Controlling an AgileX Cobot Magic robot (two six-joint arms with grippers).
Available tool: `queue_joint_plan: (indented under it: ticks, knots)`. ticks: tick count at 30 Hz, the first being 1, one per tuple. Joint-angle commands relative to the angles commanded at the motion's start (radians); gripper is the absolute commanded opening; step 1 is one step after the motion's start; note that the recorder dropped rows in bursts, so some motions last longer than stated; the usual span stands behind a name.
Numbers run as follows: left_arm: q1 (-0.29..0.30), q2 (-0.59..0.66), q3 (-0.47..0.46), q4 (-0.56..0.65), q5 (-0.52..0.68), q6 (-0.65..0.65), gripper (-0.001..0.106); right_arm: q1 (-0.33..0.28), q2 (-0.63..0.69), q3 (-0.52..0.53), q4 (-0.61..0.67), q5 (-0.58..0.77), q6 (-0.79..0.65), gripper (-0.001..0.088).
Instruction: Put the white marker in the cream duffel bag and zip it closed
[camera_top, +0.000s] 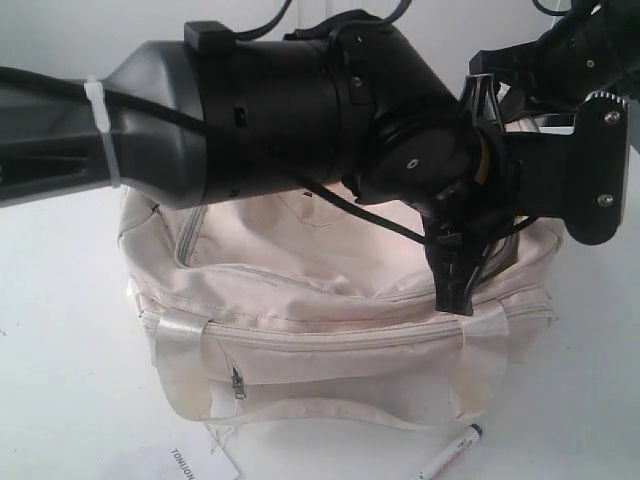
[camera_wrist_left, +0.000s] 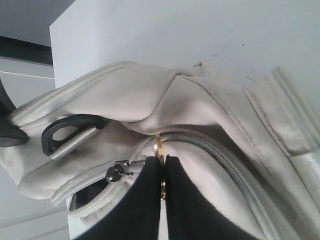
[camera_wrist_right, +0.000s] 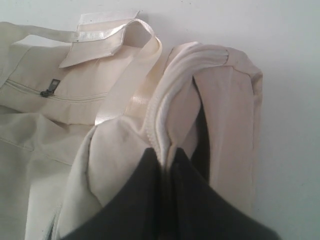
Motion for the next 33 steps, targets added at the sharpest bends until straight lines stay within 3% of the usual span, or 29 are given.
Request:
queue_joint_plan:
  ticks: [16,20,24,33]
  knots:
    - [0.002,0.0,0.0,0.208,0.058,-0.124,0.0,0.0,0.0,0.0,0.0,0.025,0.0,0.0]
    - [0.008,0.0,-0.017,0.208,0.041,-0.272,0.0,0.0,0.0,-0.017,0.0,0.054,0.0,0.0]
    - [0.045,0.0,-0.044,0.153,0.019,-0.363,0.0,0.0,0.0,-0.046,0.009,0.105,0.0,0.0]
    - [0.108,0.0,-0.052,-0.013,-0.004,-0.354,0.0,0.0,0.0,-0.053,0.007,0.11,0.0,0.0029]
